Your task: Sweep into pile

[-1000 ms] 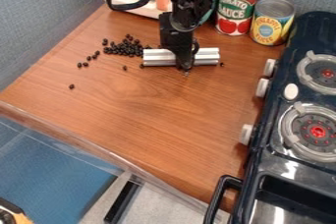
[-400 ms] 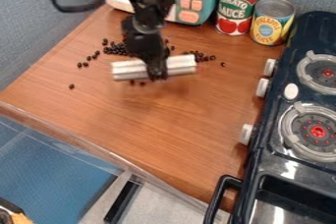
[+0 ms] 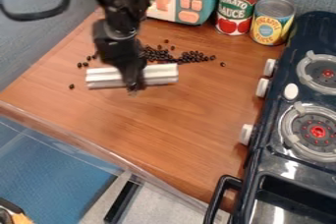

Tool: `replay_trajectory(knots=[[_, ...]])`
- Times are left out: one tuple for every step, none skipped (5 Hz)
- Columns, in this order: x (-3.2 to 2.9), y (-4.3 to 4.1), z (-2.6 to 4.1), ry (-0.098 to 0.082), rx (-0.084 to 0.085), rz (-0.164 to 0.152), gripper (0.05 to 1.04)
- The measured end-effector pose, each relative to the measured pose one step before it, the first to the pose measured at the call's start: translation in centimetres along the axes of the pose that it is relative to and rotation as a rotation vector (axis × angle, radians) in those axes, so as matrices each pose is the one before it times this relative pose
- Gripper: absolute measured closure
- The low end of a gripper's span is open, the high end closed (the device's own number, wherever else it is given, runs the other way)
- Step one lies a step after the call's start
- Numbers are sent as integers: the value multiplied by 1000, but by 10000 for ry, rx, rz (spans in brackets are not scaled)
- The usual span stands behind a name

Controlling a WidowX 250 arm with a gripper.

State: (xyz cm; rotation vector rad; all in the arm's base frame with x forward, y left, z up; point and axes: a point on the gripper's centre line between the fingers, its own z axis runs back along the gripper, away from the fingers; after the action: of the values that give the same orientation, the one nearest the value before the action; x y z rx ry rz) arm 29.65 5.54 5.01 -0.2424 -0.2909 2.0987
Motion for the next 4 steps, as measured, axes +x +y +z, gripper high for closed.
replay_trajectory(knots=[[3141, 1431, -601, -389, 844, -496, 692], [2820, 926, -642, 173, 1114, -713, 692], [2120, -521, 314, 402, 667, -694, 692], [1214, 430, -131, -174, 404, -1053, 692]])
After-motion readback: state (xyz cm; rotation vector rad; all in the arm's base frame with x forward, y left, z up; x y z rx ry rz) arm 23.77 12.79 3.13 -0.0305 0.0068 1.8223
